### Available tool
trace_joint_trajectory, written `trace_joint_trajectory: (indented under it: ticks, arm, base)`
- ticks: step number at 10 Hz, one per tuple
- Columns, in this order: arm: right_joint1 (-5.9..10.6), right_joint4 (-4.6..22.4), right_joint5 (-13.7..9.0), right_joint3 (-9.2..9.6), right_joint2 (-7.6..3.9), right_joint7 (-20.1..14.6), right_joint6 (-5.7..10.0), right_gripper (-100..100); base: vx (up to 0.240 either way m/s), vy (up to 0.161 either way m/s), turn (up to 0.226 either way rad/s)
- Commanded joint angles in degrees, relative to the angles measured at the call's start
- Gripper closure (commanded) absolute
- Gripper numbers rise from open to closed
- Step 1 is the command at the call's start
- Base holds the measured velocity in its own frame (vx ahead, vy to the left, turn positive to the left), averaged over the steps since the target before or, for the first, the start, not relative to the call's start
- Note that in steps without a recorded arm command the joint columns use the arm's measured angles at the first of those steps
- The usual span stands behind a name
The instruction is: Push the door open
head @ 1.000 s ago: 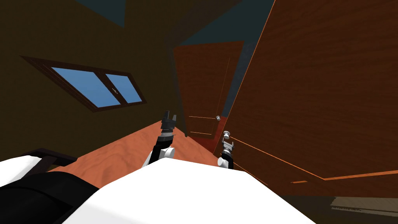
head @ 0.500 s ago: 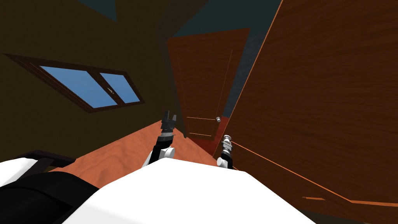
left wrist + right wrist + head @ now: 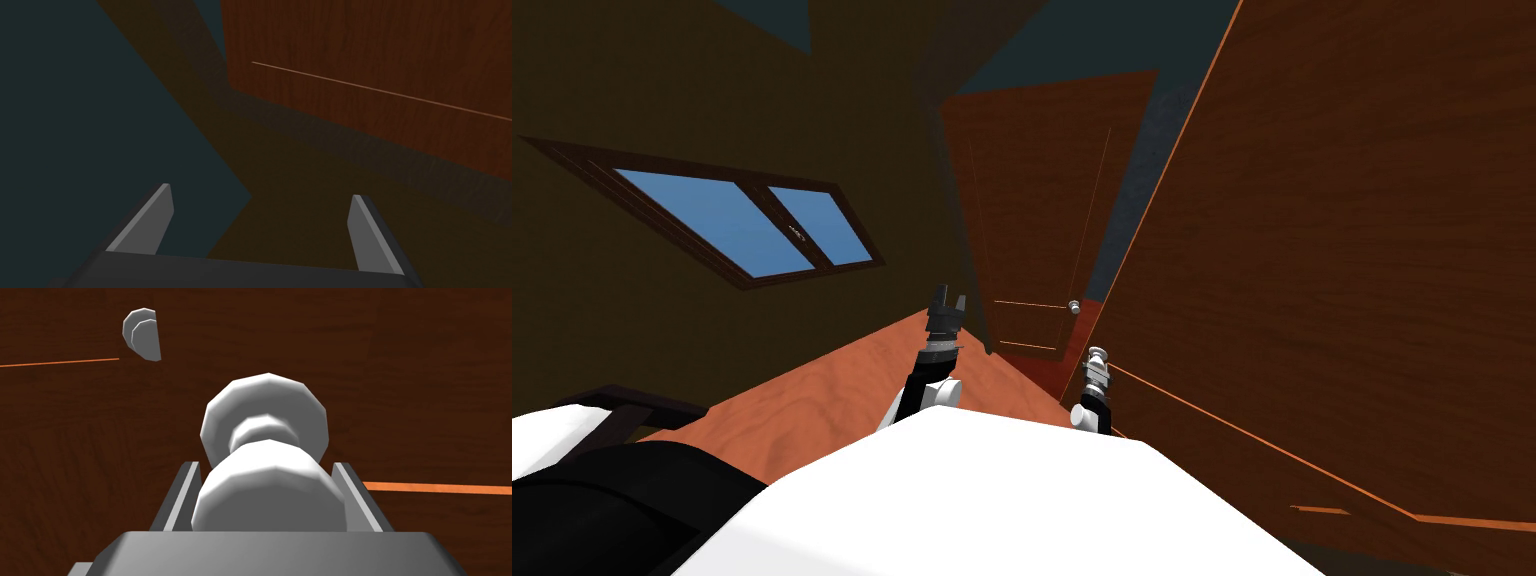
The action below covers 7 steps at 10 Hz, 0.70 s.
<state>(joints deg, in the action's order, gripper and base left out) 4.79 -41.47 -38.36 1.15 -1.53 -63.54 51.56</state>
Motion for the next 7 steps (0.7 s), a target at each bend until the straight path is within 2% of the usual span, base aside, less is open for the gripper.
trace_joint_trajectory:
  ticks: [1, 2, 4, 5, 7]
  arm:
    - [-0.32, 0.5, -0.9, -1.78, -0.96, 0.2, 0.28, 100]
    - [-0.45, 0.7, -1.3, -2.54, -1.30, 0.3, 0.40, 100]
    - [-0.45, 0.7, -1.3, -2.54, -1.30, 0.3, 0.40, 100]
    - [-0.66, 1.1, -1.9, -3.78, -1.82, 0.4, 0.60, 100]
    - [-0.73, 1.2, -2.2, -4.26, -2.01, 0.5, 0.67, 100]
  base:
    - [0.049, -0.011, 0.122]
    - [0.066, -0.025, 0.104]
    - [0.034, -0.017, 0.003]
    - [0.028, -0.023, 0.058]
    - [0.032, -0.021, 0.020]
